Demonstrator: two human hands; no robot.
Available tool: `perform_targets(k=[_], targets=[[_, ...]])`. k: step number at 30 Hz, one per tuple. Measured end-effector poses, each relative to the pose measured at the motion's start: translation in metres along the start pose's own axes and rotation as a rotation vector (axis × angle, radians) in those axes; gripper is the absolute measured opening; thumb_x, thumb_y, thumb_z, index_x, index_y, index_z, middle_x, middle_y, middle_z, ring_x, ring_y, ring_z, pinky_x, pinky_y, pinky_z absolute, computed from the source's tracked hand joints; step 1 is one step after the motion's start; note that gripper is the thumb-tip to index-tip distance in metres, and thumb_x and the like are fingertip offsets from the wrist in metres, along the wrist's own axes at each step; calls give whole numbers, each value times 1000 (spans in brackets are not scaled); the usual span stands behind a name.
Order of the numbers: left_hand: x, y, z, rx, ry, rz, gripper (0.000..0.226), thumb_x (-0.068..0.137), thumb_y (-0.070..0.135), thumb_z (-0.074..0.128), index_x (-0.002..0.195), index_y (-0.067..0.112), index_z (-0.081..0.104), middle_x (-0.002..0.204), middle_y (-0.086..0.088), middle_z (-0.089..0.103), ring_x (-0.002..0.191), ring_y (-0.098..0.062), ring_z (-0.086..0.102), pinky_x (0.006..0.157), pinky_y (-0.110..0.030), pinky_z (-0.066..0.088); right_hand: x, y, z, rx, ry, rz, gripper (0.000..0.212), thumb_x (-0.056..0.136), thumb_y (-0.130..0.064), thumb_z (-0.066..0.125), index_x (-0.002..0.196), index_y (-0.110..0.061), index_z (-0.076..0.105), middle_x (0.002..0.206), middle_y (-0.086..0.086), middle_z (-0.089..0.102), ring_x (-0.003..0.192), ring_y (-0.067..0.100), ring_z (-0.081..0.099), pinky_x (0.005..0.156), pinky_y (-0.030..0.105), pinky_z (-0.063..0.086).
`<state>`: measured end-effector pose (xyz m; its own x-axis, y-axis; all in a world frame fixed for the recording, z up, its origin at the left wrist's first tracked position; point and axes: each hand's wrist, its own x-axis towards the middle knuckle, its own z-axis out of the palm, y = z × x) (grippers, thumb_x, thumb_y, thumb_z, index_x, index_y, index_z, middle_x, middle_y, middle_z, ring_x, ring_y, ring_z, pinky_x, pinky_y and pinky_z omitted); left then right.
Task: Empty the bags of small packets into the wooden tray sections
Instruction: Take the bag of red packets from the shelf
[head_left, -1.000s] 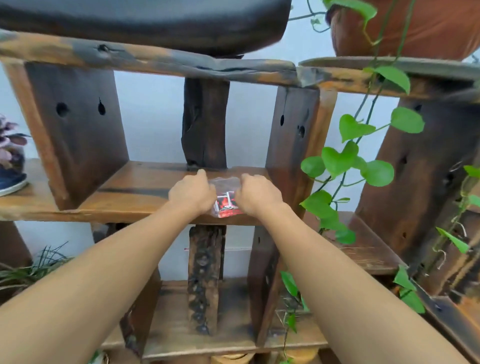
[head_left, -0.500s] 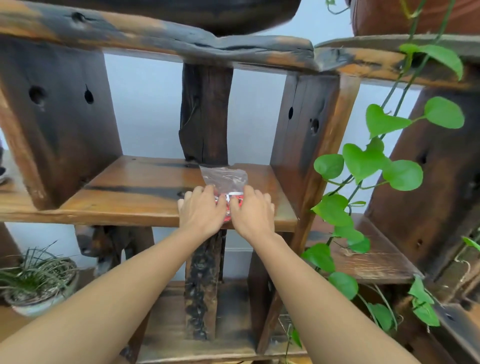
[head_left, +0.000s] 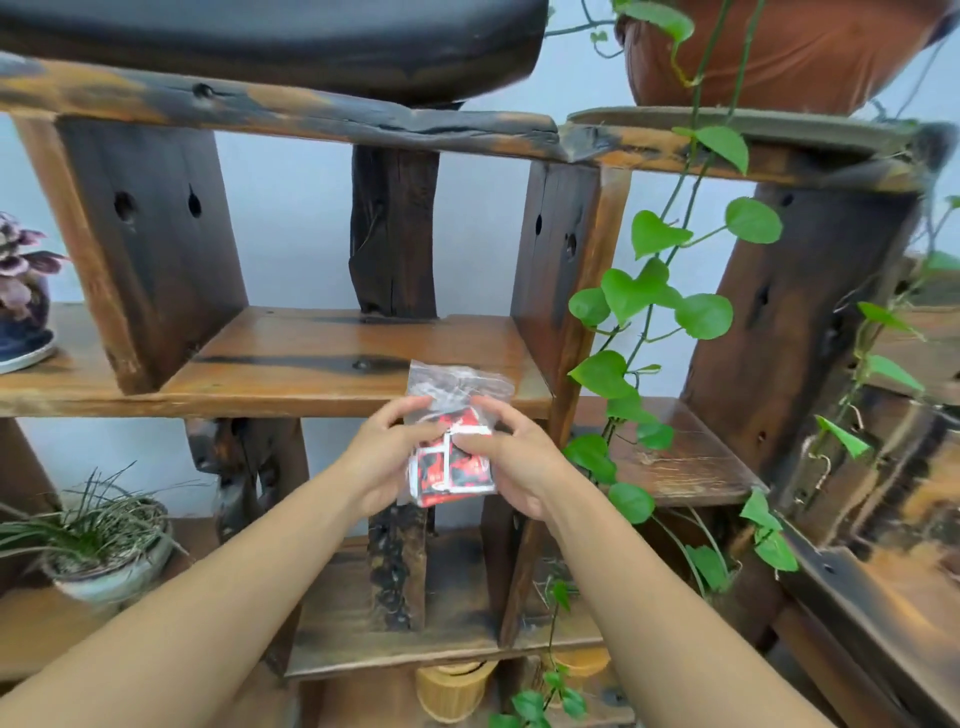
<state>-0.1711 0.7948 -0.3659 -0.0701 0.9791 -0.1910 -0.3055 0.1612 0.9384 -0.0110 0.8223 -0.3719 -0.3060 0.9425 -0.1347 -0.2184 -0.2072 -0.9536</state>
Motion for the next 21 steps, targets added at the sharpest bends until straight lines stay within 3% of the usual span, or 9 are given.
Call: perform_targets(k=[3, 7, 12, 16, 21], targets=[[-32, -29, -3, 84, -121, -48, 46, 85, -1, 71, 128, 8, 57, 115, -19, 71, 98, -34, 72, 77, -42, 61, -48, 24, -15, -69, -55, 47, 71, 76, 17, 73, 135, -19, 55, 111, 19, 72, 96, 31, 71, 87, 45, 58], [-47, -58, -14, 174, -249, -28, 43, 80, -3, 75, 121, 5, 64, 112, -19, 73, 102, -34, 71, 91, -47, 56, -73, 42, -30, -221, -47, 98, 67, 70, 16, 78, 129, -8, 59, 118, 21, 70, 106, 35, 70, 93, 53, 56], [-88, -110, -19, 393, -439, -22, 44, 63, -9, 84, 105, 2, 72, 96, -14, 77, 89, -26, 71, 79, -36, 60, -153, 89, -42, -347, 165, 154, 48, 67, 11, 81, 112, 6, 66, 110, 27, 71, 98, 39, 71, 89, 53, 57], [-122, -137, -8, 434, -578, -23, 39, 55, -10, 86, 90, 3, 74, 81, -13, 75, 73, -19, 68, 71, -33, 58, -223, 122, -38, -295, 371, 143, 39, 69, 15, 78, 103, -2, 70, 103, 22, 73, 93, 35, 70, 87, 50, 58], [-181, -168, 39, 513, -746, -46, 42, 59, -14, 84, 94, 5, 73, 90, -16, 74, 83, -26, 67, 83, -40, 56, -329, 134, -43, -289, 623, 151, 37, 75, 12, 76, 109, 0, 70, 106, 16, 75, 98, 30, 73, 88, 42, 59]])
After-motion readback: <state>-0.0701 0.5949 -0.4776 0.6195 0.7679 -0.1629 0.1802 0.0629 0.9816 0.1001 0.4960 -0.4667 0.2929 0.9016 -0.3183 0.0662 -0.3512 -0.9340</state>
